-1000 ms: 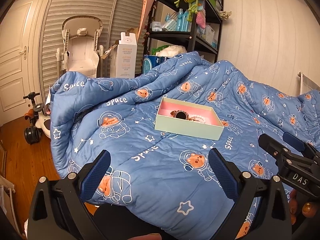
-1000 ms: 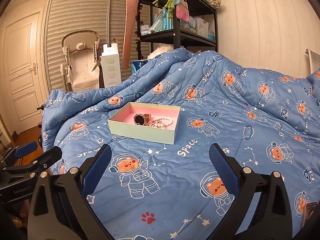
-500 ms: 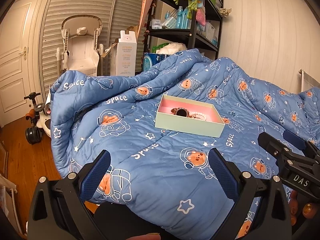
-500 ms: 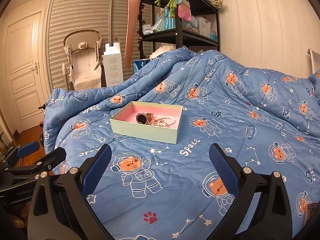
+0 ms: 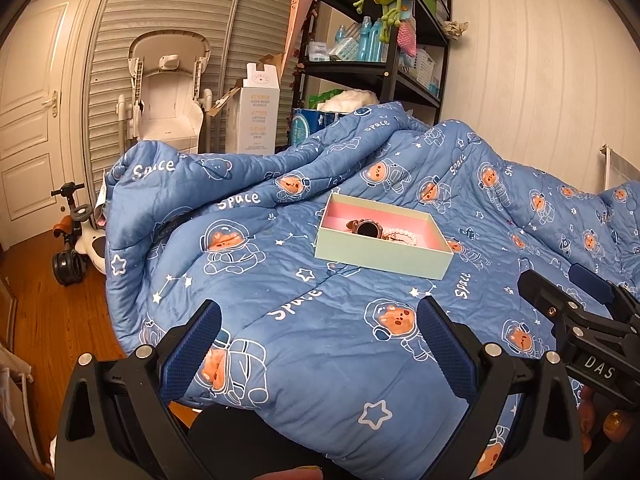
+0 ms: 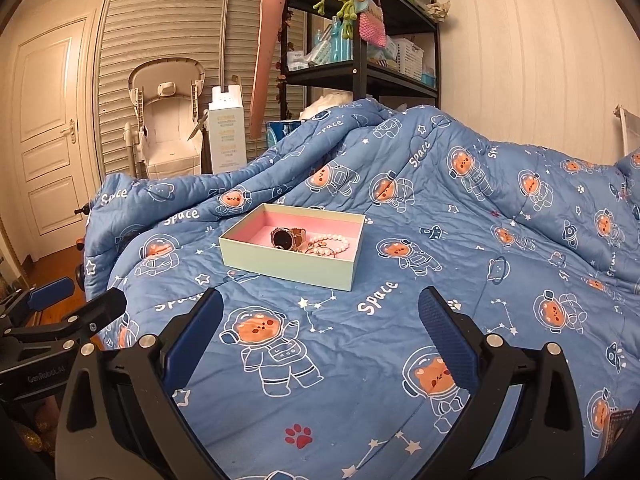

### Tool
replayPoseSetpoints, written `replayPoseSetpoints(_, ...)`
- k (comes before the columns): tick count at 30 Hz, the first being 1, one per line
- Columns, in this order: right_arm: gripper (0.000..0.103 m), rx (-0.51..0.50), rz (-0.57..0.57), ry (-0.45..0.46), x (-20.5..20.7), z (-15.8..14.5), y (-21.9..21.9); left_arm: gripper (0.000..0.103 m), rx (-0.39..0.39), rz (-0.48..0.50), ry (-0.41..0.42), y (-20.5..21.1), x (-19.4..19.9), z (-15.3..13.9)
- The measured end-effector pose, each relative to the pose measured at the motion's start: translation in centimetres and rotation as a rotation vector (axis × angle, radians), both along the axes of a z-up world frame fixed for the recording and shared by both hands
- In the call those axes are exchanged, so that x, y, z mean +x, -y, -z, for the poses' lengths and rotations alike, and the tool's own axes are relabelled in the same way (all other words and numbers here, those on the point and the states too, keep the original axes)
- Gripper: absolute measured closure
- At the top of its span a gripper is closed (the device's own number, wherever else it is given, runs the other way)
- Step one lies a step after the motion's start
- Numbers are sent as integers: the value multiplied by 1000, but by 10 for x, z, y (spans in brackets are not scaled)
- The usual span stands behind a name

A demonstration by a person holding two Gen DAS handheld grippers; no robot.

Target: Organize jewelry

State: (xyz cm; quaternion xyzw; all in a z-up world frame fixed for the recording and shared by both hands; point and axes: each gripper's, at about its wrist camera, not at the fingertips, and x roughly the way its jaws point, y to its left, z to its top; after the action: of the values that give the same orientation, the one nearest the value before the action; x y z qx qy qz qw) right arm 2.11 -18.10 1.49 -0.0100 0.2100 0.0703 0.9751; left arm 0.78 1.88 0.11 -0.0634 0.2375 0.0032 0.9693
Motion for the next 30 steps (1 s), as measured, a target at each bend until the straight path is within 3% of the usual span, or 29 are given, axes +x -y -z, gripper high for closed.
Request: replayPoseSetpoints(30, 7, 17, 10, -6, 2, -2, 4, 7, 27, 14, 17, 6, -2, -4)
